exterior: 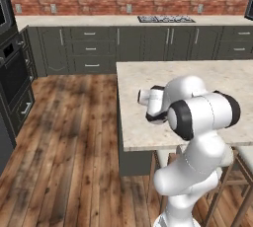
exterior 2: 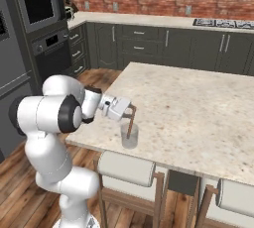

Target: Take a straw from the drawer in front and place it inside the glass cup on the dining counter.

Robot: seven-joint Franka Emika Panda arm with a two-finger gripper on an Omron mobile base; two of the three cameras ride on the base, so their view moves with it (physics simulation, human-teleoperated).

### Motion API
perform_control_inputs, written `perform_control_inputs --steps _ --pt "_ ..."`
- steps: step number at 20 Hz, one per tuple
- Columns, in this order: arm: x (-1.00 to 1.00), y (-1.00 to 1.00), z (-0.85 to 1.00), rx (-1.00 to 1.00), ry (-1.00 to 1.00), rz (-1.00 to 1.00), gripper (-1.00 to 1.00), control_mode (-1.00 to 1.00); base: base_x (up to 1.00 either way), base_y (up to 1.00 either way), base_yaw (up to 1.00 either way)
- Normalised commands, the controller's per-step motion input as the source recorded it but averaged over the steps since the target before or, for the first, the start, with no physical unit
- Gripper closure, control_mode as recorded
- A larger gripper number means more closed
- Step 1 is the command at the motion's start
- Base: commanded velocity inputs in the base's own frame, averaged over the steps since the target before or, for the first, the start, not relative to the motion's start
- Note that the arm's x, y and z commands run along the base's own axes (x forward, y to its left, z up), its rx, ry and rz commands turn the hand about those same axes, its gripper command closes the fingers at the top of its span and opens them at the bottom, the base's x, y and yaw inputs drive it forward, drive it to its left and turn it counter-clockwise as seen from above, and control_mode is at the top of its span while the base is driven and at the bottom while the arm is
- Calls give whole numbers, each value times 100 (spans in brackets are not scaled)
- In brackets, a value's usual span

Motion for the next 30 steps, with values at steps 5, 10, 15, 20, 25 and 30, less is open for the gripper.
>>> perform_control_inputs --steps 5,10,15,20,25,30 --pt "-19 9 73 11 0 0 -100 -100 0 0 0" --pt "-41 25 90 19 0 0 -100 -100 0 0 0" --pt "-48 31 91 26 0 0 -100 -100 0 0 0" --pt "-54 31 73 30 0 0 -100 -100 0 0 0" --pt "-63 34 41 26 0 0 -100 -100 0 0 0" --pt "-73 35 -3 13 -1 0 -100 -100 0 0 0"
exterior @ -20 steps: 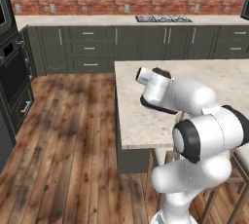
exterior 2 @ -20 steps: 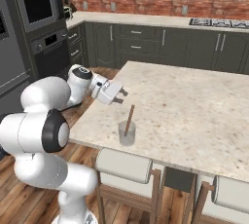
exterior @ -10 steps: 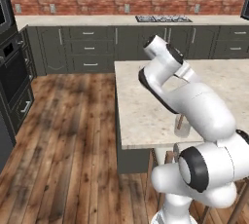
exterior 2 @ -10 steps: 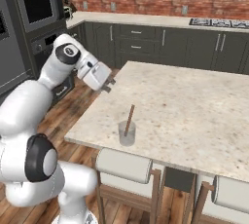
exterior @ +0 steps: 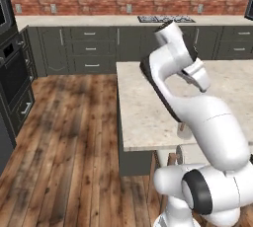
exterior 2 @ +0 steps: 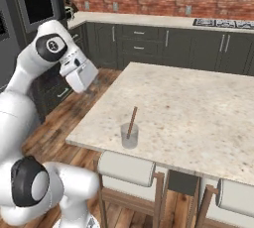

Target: Take a straw from the drawer in front and place it inside the glass cup on the dining counter.

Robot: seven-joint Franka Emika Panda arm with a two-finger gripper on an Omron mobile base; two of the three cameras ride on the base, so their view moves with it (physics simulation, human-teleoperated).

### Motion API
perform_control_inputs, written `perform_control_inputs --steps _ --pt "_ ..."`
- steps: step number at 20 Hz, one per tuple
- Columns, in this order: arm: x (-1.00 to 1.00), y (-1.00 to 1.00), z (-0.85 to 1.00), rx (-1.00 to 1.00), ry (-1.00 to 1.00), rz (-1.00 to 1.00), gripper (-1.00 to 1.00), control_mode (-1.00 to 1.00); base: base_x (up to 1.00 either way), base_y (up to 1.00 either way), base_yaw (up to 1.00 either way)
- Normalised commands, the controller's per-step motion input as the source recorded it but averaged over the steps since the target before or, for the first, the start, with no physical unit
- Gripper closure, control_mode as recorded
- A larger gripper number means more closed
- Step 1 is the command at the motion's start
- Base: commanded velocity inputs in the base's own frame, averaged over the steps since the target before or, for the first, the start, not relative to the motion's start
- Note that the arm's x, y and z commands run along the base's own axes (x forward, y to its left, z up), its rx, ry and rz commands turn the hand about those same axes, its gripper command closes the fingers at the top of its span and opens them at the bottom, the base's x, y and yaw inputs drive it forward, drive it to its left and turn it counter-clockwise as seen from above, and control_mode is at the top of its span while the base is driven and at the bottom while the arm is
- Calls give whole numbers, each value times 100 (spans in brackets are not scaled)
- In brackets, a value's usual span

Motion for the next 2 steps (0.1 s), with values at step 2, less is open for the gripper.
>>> perform_control_inputs --steps 2 --pt "-49 31 -22 7 0 0 -100 -100 0 0 0"
